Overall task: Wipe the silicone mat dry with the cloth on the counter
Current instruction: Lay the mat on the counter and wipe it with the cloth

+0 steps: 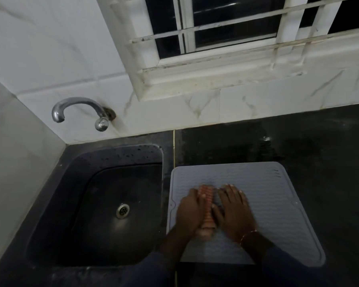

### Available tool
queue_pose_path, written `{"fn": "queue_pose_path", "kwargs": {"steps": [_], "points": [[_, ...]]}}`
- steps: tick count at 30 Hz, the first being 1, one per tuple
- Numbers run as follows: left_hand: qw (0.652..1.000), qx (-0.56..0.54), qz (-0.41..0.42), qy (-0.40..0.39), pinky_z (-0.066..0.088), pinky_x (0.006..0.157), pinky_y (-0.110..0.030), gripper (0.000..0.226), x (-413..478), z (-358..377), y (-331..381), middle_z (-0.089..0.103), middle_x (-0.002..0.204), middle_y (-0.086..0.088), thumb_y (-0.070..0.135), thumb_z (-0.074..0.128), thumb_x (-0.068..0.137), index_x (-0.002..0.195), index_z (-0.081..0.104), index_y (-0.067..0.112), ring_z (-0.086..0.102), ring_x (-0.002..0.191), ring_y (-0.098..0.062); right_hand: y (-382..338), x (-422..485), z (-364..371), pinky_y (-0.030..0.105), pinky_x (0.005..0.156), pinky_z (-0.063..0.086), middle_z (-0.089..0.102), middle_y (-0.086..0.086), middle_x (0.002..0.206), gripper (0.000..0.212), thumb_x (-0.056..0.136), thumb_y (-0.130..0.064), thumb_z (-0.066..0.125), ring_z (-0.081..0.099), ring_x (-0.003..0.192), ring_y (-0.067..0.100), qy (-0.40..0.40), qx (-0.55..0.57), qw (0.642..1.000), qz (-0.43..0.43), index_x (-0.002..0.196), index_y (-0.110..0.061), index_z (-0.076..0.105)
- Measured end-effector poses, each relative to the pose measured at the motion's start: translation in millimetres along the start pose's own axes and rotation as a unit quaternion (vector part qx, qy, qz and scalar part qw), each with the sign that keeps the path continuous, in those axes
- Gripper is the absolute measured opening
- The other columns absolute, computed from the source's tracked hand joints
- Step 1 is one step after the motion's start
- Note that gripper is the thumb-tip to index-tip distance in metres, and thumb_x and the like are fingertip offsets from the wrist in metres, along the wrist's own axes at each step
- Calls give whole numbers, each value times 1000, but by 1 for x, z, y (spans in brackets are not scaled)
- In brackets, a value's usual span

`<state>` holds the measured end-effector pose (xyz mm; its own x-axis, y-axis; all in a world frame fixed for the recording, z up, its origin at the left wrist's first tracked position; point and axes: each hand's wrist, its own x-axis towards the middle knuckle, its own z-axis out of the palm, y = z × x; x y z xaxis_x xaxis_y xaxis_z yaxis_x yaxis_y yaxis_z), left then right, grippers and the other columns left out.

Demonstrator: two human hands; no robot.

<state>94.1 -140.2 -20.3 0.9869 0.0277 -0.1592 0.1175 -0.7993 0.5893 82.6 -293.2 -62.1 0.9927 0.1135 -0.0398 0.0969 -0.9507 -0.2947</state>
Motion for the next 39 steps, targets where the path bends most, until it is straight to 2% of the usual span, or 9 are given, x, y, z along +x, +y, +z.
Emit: {"fn": "queue_pose_path", "kwargs": {"steps": [7,11,15,20,23,31,35,37,39], "points": [[987,153,9,-49,52,81,-39,37,42,-40,-45,65,101,-3,42,26,103,118,51,19,64,90,-22,-2,-2,0,41,122,4,24,3,160,67,94,-59,23,14,149,17,17,9,1000,20,151,-22,30],[986,148,-69,14,50,75,-34,32,70,-72,-74,66,101,-6,40,30,101,106,51,16,65,91,-26,-4,-2,-1,38,122,1,24,4,160,80,88,-64,12,15,149,17,28,16,999,14,151,-19,31],[998,46,-17,39,47,73,-34,31,88,-64,-51,67,102,-9,41,35,101,111,51,15,65,93,-30,-4,3,1,33,121,-4,13,-6,161,76,90,-66,15,9,150,13,8,10,1000,22,154,-25,22],[999,36,-7,-33,45,80,-32,29,92,-48,-32,64,105,-3,48,25,102,105,47,30,62,91,-21,-1,2,0,29,110,19,63,-1,131,72,93,-66,21,60,121,16,-5,18,998,56,123,-20,67],[994,98,-35,-43,48,84,-35,42,97,-62,-47,65,106,-4,50,16,102,122,43,26,64,98,-24,-1,7,-3,25,109,15,68,-3,122,65,92,-64,29,65,113,15,-47,45,996,64,112,-22,73],[987,50,-146,32,46,84,-31,56,65,-71,-53,66,111,-9,74,30,85,116,50,31,64,101,-28,0,10,2,23,114,3,74,-10,106,74,92,-63,12,52,111,8,-7,17,1000,2,94,-30,78],[996,14,-86,23,50,84,-30,51,16,-69,-23,62,95,1,80,35,80,99,49,35,64,95,-23,-10,-3,-10,20,111,15,73,-4,110,58,95,-54,28,57,112,13,37,86,994,48,101,-22,76],[999,23,-29,22,48,85,-31,40,-6,-65,-20,64,103,4,69,43,86,105,51,35,63,102,-21,-24,-10,-14,9,106,18,70,-7,107,39,93,-45,45,64,103,10,125,155,978,67,106,-21,73],[999,-21,28,14,45,90,-27,39,-29,-60,-12,63,114,12,61,49,86,117,53,39,61,108,-13,-48,-17,-16,2,95,29,68,-13,107,26,97,-45,47,61,101,4,106,246,959,92,107,-33,68]]}}
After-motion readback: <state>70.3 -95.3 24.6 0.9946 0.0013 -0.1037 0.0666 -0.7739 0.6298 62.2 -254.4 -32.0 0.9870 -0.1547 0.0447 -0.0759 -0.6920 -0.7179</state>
